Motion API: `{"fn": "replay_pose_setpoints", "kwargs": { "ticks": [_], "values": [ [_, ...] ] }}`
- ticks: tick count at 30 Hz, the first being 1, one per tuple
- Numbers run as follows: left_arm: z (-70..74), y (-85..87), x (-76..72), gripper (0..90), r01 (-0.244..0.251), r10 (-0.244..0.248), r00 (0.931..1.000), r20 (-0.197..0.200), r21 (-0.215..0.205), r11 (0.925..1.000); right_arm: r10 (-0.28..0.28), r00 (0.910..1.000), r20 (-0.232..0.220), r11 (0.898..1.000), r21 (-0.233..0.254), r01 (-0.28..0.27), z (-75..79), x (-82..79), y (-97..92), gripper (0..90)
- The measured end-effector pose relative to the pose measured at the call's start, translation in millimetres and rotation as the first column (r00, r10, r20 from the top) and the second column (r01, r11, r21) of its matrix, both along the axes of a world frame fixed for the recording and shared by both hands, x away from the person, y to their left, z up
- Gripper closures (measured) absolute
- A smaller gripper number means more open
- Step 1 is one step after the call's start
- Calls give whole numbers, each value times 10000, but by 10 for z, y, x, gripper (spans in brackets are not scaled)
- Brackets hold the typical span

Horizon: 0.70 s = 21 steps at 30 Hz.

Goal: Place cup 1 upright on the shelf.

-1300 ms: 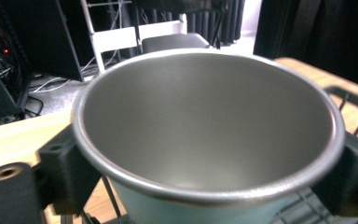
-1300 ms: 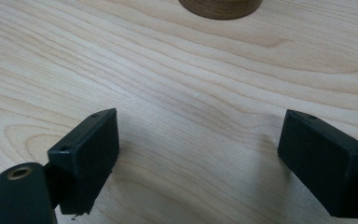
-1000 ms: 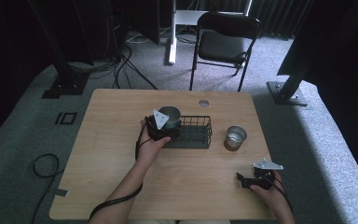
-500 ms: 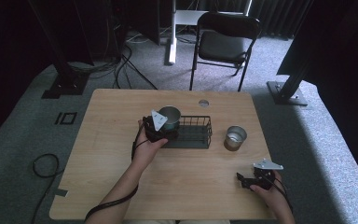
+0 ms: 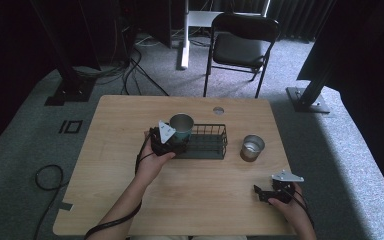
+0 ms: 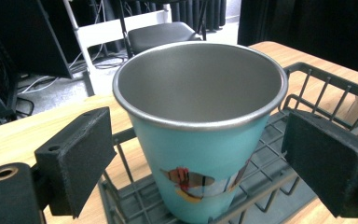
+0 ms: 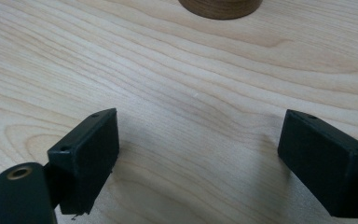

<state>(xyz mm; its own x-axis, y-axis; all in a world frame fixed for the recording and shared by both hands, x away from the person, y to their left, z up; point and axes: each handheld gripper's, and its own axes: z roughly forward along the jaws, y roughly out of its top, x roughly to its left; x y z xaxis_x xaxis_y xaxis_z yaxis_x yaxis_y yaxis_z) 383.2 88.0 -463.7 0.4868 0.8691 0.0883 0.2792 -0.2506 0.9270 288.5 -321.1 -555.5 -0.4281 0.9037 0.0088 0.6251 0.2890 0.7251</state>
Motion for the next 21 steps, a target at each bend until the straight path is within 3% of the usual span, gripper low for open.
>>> {"fn": "replay_pose_setpoints", "kwargs": {
  "ticks": [12,21],
  "values": [
    [51,165,-139,100,267,-267,9996,-37,-24,9996,0,10000,-1,10000,-2,0,0,0,0,121],
    [8,297,-200,100,361,-362,9993,-113,-39,9993,-4,10000,-6,10000,5,4,0,0,1,121]
  ]
}}
